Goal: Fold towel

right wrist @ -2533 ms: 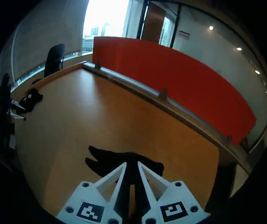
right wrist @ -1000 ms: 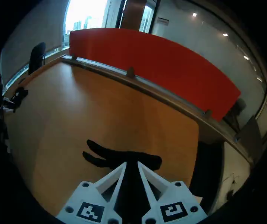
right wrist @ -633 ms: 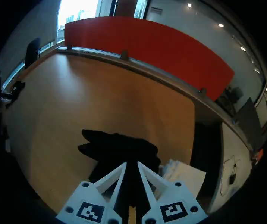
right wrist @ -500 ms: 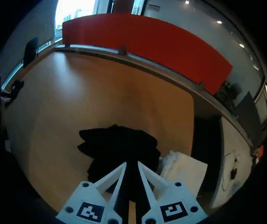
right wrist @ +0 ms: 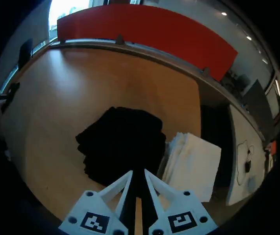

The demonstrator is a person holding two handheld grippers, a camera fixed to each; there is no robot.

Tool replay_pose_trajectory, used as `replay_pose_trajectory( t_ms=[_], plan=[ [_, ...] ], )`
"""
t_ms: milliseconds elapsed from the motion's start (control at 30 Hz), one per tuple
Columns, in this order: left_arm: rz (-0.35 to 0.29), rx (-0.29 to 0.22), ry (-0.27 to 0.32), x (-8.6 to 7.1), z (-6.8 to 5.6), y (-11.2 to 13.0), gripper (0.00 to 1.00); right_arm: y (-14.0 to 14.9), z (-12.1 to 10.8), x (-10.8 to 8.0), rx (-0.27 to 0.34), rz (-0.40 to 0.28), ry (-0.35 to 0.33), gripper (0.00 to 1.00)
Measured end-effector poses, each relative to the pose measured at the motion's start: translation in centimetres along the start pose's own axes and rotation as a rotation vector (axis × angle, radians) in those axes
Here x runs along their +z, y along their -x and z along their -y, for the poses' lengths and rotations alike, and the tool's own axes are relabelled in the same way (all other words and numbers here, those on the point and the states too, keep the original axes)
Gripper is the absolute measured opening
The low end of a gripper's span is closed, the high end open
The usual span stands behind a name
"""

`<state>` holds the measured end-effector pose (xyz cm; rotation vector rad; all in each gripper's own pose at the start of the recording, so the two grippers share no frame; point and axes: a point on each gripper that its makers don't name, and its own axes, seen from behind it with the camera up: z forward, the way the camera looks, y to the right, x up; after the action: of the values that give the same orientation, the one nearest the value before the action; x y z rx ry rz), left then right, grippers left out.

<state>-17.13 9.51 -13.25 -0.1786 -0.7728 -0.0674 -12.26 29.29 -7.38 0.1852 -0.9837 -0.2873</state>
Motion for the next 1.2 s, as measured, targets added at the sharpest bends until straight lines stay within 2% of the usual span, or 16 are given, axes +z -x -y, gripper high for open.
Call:
replay_pose_trajectory(
  t_ms=[300, 667, 1200],
  plan=[
    [0.007, 0.001, -0.006, 0.0, 0.1, 0.3, 0.95, 2.7, -0.9, 0.7, 0.056, 0.041, 0.017, 0.05],
    [0.011, 0.006, -0.006, 0.1, -0.2, 0.3, 0.95, 4.5, -1.3, 1.5, 0.074, 0.075, 0.026, 0.05],
    [0.014, 0.003, -0.014, 0.0, 0.0, 0.6, 0.95, 5.8, -1.5, 2.4, 0.081, 0.117, 0.034, 0.05]
  ],
)
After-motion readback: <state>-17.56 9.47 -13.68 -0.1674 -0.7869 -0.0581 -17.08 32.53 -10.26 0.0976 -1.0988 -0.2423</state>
